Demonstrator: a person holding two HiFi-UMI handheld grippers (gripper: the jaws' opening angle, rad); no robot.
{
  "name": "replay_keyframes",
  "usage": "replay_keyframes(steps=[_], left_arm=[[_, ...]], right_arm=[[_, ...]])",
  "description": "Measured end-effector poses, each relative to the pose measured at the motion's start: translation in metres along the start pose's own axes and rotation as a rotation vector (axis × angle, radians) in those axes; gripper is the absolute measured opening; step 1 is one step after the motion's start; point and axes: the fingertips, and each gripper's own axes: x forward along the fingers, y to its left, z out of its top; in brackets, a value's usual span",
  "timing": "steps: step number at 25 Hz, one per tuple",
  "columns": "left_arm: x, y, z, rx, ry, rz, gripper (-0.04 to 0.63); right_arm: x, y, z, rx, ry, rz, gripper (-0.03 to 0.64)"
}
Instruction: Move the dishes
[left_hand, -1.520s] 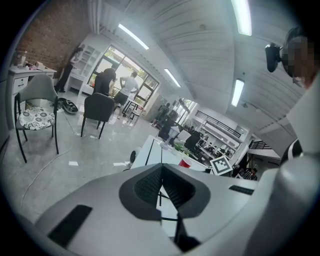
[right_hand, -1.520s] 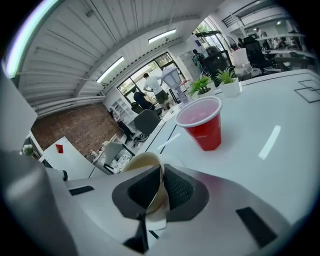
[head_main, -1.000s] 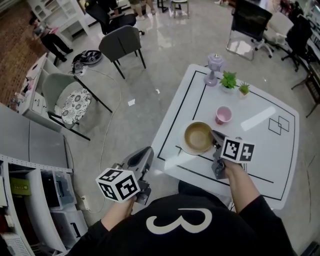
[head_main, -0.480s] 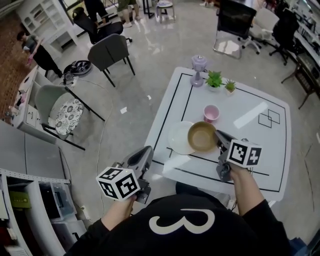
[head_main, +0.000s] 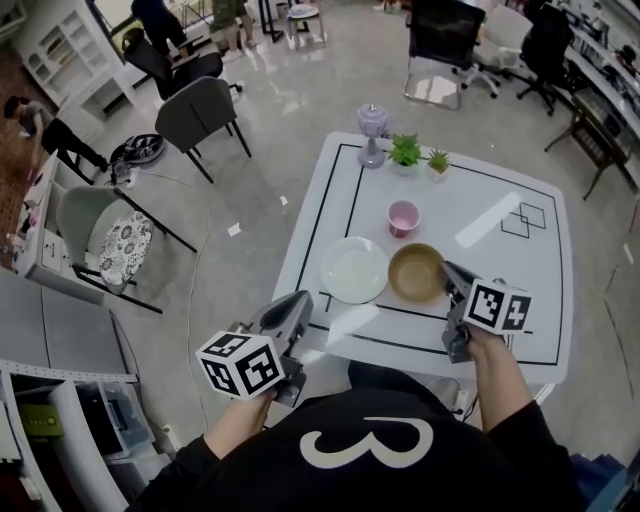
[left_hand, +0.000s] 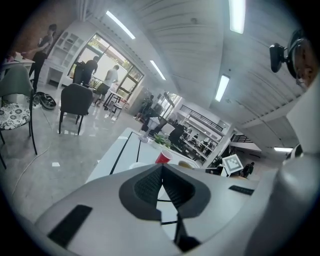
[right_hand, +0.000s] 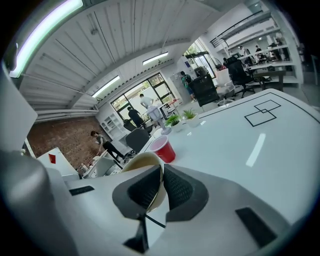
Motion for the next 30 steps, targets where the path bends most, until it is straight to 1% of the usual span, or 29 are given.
replay_keyframes(steps=[2, 6, 10, 21, 22, 23, 25, 28, 30], left_arm=[[0.001, 0.0, -0.002, 0.001, 0.002, -0.005, 0.002], [0.001, 0.002, -0.006, -0.02, 0.005, -0.013, 0.002], [-0.001, 0.002, -0.006, -0.017, 0.006, -0.025, 0.002], [0.001, 0.007, -0.012, -0.033, 0.02, -0.031, 0.002], [0.002, 0.007, -0.011, -0.033, 0.021, -0.031, 0.002], [0.002, 0.007, -0.01, -0.033, 0.02, -0.03, 0.002], [0.003, 0.006, -0.007, -0.034, 0.016, -0.027, 0.002], [0.006, 0.005, -0.005, -0.034, 0.011, -0.017, 0.002], [0.01, 0.002, -0.006, -0.034, 0.011, -0.01, 0.002]], right_arm=[[-0.003, -0.009, -0.004, 0.01, 0.0, -0.018, 0.014], [-0.007, -0.031, -0.016, 0.023, 0.016, -0.073, 0.014], [-0.009, -0.048, -0.025, 0.037, 0.025, -0.117, 0.015], [0.001, -0.063, -0.034, 0.096, 0.034, -0.137, 0.018], [0.001, -0.064, -0.034, 0.098, 0.037, -0.137, 0.034], [0.001, -0.064, -0.035, 0.098, 0.038, -0.136, 0.069], [-0.001, -0.062, -0.033, 0.089, 0.033, -0.126, 0.09], [-0.003, -0.057, -0.026, 0.066, 0.018, -0.089, 0.16], [-0.008, -0.054, -0.02, 0.028, 0.005, -0.071, 0.177]])
